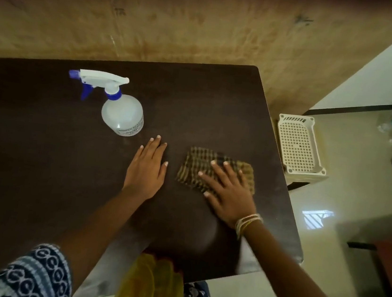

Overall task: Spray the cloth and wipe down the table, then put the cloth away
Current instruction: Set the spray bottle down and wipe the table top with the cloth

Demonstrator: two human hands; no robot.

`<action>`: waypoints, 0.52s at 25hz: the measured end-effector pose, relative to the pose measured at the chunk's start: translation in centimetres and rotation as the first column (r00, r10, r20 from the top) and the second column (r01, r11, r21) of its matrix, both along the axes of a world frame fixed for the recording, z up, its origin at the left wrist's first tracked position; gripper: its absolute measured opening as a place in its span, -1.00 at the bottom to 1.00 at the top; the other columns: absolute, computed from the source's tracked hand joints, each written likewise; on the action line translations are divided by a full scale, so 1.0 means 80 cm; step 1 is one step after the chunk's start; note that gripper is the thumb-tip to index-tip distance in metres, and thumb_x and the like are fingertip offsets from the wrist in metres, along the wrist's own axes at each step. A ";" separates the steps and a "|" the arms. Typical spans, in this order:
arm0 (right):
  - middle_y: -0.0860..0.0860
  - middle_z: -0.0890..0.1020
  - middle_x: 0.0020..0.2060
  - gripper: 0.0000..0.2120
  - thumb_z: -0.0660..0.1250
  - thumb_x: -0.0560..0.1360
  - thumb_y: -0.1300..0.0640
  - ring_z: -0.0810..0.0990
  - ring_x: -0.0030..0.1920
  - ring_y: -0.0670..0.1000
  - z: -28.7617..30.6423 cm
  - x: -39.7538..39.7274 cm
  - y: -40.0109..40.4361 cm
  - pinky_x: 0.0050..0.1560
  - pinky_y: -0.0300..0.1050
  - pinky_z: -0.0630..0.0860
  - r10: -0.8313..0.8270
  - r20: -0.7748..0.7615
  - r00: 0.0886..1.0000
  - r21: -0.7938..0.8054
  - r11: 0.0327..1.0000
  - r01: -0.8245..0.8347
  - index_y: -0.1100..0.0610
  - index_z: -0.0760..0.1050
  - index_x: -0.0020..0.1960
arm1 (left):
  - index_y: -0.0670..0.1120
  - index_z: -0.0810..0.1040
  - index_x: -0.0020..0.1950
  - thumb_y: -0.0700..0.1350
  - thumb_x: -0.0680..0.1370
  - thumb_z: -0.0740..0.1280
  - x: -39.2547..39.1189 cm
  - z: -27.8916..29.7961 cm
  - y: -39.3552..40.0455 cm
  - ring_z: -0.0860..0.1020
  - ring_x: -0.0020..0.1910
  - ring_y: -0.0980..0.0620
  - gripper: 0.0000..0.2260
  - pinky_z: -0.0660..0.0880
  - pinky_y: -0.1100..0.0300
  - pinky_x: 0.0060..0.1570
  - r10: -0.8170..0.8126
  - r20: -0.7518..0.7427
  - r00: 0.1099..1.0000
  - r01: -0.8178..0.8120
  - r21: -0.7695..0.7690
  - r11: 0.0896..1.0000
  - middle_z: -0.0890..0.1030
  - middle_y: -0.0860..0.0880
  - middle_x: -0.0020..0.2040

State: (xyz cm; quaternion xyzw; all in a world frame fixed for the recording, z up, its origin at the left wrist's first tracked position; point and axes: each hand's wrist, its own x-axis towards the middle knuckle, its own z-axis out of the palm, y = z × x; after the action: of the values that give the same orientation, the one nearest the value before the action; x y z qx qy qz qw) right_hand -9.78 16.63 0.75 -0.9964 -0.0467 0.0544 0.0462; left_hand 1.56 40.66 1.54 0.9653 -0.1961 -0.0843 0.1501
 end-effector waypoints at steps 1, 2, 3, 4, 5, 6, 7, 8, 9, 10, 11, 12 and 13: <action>-0.08 0.12 0.56 -0.48 -0.01 0.56 -0.26 0.08 0.56 0.12 -0.001 0.007 -0.019 0.44 0.28 0.12 -0.152 0.005 0.988 -0.006 0.988 0.152 -0.30 0.07 0.51 | -0.10 0.22 0.53 -0.03 0.63 0.14 -0.009 0.004 0.014 0.08 0.57 -0.03 -0.53 0.05 0.01 0.53 0.028 0.013 1.000 -0.028 0.001 1.000 0.15 -0.10 0.58; -0.07 0.12 0.56 -0.48 -0.03 0.56 -0.26 0.06 0.56 0.14 -0.001 0.014 -0.032 0.45 0.30 0.09 -0.342 -0.010 0.940 0.020 0.939 0.342 -0.29 0.07 0.52 | -0.10 0.23 0.52 -0.03 0.63 0.14 -0.019 0.006 0.030 0.09 0.57 -0.03 -0.54 0.06 0.00 0.53 0.078 0.018 0.997 -0.078 -0.005 0.997 0.17 -0.10 0.57; -0.04 0.09 0.57 -0.48 -0.05 0.57 -0.25 0.02 0.56 0.16 -0.001 0.020 -0.034 0.46 0.33 0.03 -0.506 -0.034 0.862 0.056 0.860 0.508 -0.27 0.05 0.52 | -0.11 0.24 0.52 -0.03 0.63 0.14 -0.031 0.008 0.049 0.10 0.56 -0.04 -0.54 0.06 -0.02 0.53 0.137 0.020 0.990 -0.137 -0.014 0.991 0.18 -0.10 0.57; -0.02 0.05 0.58 -0.47 -0.06 0.58 -0.24 -0.04 0.57 0.17 -0.002 0.029 -0.026 0.47 0.35 -0.04 -0.622 -0.059 0.781 0.088 0.776 0.624 -0.25 0.03 0.54 | -0.12 0.25 0.51 -0.04 0.63 0.15 -0.044 0.007 0.069 0.12 0.56 -0.05 -0.54 0.07 -0.04 0.53 0.194 0.022 0.981 -0.194 -0.020 0.981 0.19 -0.11 0.56; 0.00 -0.01 0.59 -0.47 -0.07 0.59 -0.22 -0.10 0.57 0.19 -0.003 0.039 -0.003 0.47 0.37 -0.09 -0.697 -0.078 0.712 0.112 0.704 0.701 -0.22 0.00 0.55 | -0.14 0.27 0.51 -0.05 0.63 0.16 -0.059 0.006 0.094 0.13 0.55 -0.06 -0.55 0.09 -0.06 0.52 0.247 0.025 0.969 -0.246 -0.021 0.969 0.21 -0.12 0.55; 0.01 -0.05 0.59 -0.46 -0.07 0.60 -0.21 -0.14 0.56 0.20 -0.001 0.050 0.027 0.46 0.38 -0.13 -0.743 -0.090 0.663 0.123 0.653 0.748 -0.20 -0.02 0.56 | -0.16 0.27 0.50 -0.06 0.62 0.16 -0.075 0.003 0.118 0.14 0.55 -0.07 -0.55 0.10 -0.07 0.52 0.290 0.028 0.956 -0.290 -0.015 0.957 0.22 -0.14 0.55; 0.02 -0.07 0.59 -0.46 -0.06 0.60 -0.20 -0.16 0.56 0.21 0.001 0.060 0.062 0.46 0.39 -0.15 -0.753 -0.094 0.651 0.127 0.640 0.758 -0.18 -0.03 0.56 | -0.17 0.27 0.50 -0.07 0.62 0.16 -0.091 0.000 0.140 0.15 0.55 -0.08 -0.55 0.10 -0.08 0.51 0.328 0.027 0.944 -0.328 -0.004 0.945 0.22 -0.14 0.55; 0.03 -0.07 0.59 -0.45 -0.05 0.60 -0.19 -0.16 0.56 0.22 0.002 0.068 0.100 0.45 0.39 -0.15 -0.723 -0.087 0.685 0.125 0.674 0.728 -0.17 -0.03 0.57 | -0.17 0.26 0.50 -0.07 0.62 0.16 -0.109 -0.002 0.160 0.15 0.55 -0.09 -0.54 0.11 -0.09 0.51 0.361 0.027 0.932 -0.361 0.014 0.932 0.22 -0.15 0.55; 0.03 -0.06 0.59 -0.45 -0.04 0.60 -0.18 -0.14 0.56 0.22 0.002 0.071 0.141 0.46 0.38 -0.16 -0.657 -0.077 0.750 0.122 0.741 0.661 -0.17 -0.02 0.56 | -0.17 0.24 0.51 -0.06 0.62 0.16 -0.124 -0.005 0.176 0.15 0.55 -0.09 -0.53 0.11 -0.10 0.51 0.385 0.028 0.922 -0.386 0.036 0.922 0.21 -0.15 0.55; 0.03 -0.03 0.59 -0.46 -0.02 0.60 -0.18 -0.12 0.56 0.23 0.001 0.069 0.184 0.46 0.38 -0.15 -0.555 -0.063 0.830 0.122 0.821 0.558 -0.18 0.00 0.56 | -0.16 0.22 0.52 -0.05 0.62 0.16 -0.138 -0.008 0.189 0.14 0.55 -0.09 -0.52 0.11 -0.10 0.51 0.401 0.031 0.915 -0.403 0.055 0.914 0.20 -0.14 0.55; 0.03 0.01 0.58 -0.46 -0.01 0.60 -0.17 -0.09 0.56 0.23 0.001 0.063 0.224 0.46 0.38 -0.13 -0.429 -0.048 0.902 0.130 0.893 0.431 -0.18 0.03 0.55 | -0.16 0.20 0.53 -0.04 0.62 0.14 -0.149 -0.011 0.198 0.14 0.55 -0.09 -0.51 0.10 -0.10 0.51 0.406 0.032 0.914 -0.407 0.067 0.911 0.19 -0.14 0.56; 0.03 0.06 0.58 -0.47 0.01 0.59 -0.17 -0.04 0.56 0.23 0.002 0.051 0.258 0.46 0.38 -0.09 -0.276 -0.039 0.960 0.136 0.951 0.278 -0.19 0.06 0.55 | -0.15 0.19 0.54 -0.02 0.62 0.12 -0.156 -0.013 0.202 0.13 0.55 -0.08 -0.50 0.09 -0.09 0.51 0.404 0.034 0.914 -0.406 0.068 0.911 0.19 -0.13 0.56; 0.02 0.10 0.57 -0.49 0.01 0.59 -0.17 0.00 0.55 0.23 0.002 0.036 0.284 0.45 0.38 -0.04 -0.099 -0.040 0.994 0.130 0.986 0.103 -0.21 0.09 0.53 | -0.14 0.18 0.54 0.01 0.61 0.08 -0.161 -0.014 0.204 0.13 0.55 -0.08 -0.48 0.08 -0.08 0.50 0.405 0.036 0.914 -0.406 0.060 0.912 0.19 -0.13 0.56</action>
State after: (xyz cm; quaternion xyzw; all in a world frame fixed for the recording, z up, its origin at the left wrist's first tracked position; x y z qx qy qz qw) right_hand -6.89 39.31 0.91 -0.9911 0.0012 0.0653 0.1156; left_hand -11.29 57.00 0.41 0.9904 0.0096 -0.0469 0.1299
